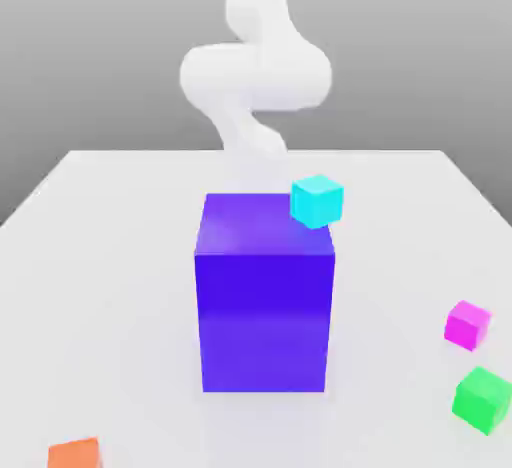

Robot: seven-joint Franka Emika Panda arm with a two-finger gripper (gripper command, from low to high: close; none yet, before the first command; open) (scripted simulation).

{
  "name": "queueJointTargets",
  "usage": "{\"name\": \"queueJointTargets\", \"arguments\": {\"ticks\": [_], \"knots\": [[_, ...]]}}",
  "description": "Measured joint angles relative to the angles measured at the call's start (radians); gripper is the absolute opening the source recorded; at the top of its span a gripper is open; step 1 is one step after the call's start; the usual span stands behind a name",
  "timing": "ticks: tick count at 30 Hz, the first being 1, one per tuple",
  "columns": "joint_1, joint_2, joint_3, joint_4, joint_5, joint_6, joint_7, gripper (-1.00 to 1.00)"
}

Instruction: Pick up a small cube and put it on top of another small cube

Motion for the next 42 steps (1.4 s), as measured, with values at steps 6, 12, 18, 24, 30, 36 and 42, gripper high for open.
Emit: {"name": "queueJointTargets", "arguments": {"ticks": [6, 12, 18, 24, 30, 36, 42], "knots": [[0.096, 0.22, 0.106, -0.086, 0.012, 0.119, -0.001, 0.0], [0.182, 0.435, 0.223, -0.169, -0.002, 0.235, 0.016, 0.0], [0.289, 0.657, 0.334, -0.252, -0.07, 0.35, 0.072, 0.0], [0.417, 0.887, 0.331, -0.311, -0.219, 0.468, 0.187, 0.0], [0.557, 1.064, 0.165, -0.276, -0.373, 0.599, 0.305, -1.0], [0.563, 1.071, 0.158, -0.274, -0.382, 0.604, 0.312, -1.0], [0.461, 0.888, 0.296, -0.313, -0.192, 0.464, 0.171, -1.0]]}}
